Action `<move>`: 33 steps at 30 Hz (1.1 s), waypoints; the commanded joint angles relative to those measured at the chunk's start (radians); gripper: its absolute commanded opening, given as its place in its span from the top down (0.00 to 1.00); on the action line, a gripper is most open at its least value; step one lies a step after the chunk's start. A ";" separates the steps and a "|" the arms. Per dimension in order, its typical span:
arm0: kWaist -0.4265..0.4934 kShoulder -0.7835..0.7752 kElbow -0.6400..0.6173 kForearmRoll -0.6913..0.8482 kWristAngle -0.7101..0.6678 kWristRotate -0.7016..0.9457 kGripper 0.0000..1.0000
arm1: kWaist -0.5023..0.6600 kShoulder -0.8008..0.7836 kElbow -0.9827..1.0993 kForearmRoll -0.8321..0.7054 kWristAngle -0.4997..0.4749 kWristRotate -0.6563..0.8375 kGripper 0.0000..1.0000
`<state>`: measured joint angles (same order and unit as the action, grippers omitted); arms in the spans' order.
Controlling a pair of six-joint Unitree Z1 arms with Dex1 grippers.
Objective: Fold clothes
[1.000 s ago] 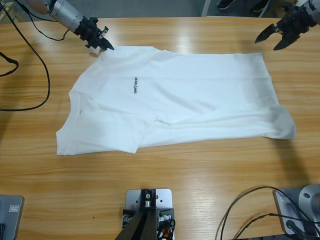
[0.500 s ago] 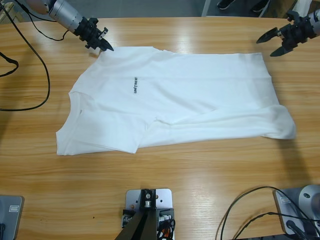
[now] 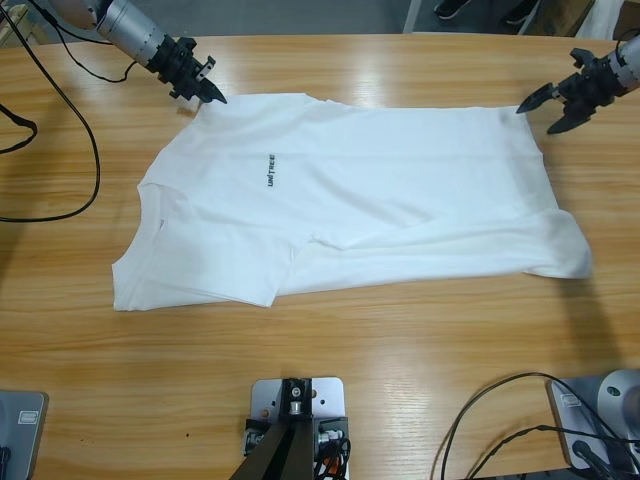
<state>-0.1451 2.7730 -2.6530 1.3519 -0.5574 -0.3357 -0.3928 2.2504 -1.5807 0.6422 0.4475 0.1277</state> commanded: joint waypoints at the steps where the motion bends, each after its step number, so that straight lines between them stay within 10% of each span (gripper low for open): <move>1: -0.002 0.054 -0.574 0.027 0.025 0.010 1.00 | 0.019 0.069 -0.007 0.043 -0.081 0.027 0.06; 33: -0.004 0.071 -0.575 0.026 0.025 0.018 1.00 | 0.158 0.162 -0.245 0.200 -0.062 0.046 0.06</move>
<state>-0.1451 2.7730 -2.6530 1.3524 -0.5567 -0.3299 -0.2428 2.3488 -1.8381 0.8281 0.4257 0.1756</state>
